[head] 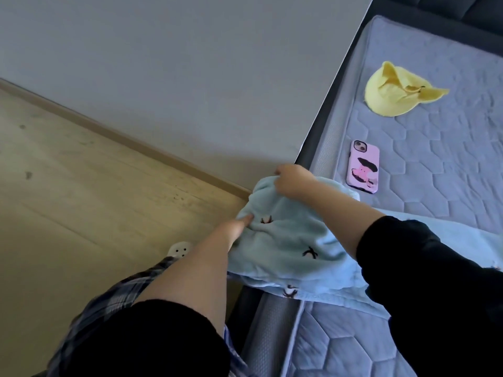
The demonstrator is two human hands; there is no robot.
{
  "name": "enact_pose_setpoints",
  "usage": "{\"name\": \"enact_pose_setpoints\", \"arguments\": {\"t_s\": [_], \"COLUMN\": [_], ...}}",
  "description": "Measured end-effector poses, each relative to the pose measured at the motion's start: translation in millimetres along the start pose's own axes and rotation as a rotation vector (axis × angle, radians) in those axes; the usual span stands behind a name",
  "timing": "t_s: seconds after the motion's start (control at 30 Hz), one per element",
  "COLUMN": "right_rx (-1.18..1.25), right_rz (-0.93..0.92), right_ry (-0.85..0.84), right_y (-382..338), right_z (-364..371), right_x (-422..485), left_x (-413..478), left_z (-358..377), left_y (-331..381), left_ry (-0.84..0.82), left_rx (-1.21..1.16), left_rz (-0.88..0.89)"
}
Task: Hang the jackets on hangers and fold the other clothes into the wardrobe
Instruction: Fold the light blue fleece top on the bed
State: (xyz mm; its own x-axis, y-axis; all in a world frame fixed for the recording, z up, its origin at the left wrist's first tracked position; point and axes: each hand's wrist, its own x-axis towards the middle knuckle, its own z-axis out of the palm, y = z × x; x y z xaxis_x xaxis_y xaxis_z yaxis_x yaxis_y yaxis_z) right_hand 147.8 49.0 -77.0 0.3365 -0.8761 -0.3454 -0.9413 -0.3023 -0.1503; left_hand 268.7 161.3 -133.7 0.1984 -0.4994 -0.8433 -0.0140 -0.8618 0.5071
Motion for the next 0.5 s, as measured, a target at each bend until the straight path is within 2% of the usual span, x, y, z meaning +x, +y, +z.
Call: {"name": "enact_pose_setpoints", "arguments": {"t_s": [0.1,0.23,0.3,0.37,0.43,0.5], "right_rx": [-0.022,0.000,0.079,0.173,0.343,0.348], "right_rz": [0.025,0.087,0.053,0.067,0.161,0.213], "right_ry": [-0.081,-0.159,-0.204,-0.145,0.038,0.154], "right_y": [-8,-21,-33,-38,-32,-22], "right_z": [14,23,20,13,5,5], "right_x": [19,40,46,53,60,63], "left_x": [5,15,11,6,5,3], "left_z": [-9,-31,-37,-39,-42,-45], "left_y": [-8,-12,-16,-17,-15,-12], "left_ry": [-0.125,-0.278,-0.308,-0.333,-0.340,-0.345], "left_rx": [0.003,-0.085,-0.053,-0.019,-0.033,-0.065], "left_rz": [-0.074,0.048,0.082,0.090,0.082,0.059]}}
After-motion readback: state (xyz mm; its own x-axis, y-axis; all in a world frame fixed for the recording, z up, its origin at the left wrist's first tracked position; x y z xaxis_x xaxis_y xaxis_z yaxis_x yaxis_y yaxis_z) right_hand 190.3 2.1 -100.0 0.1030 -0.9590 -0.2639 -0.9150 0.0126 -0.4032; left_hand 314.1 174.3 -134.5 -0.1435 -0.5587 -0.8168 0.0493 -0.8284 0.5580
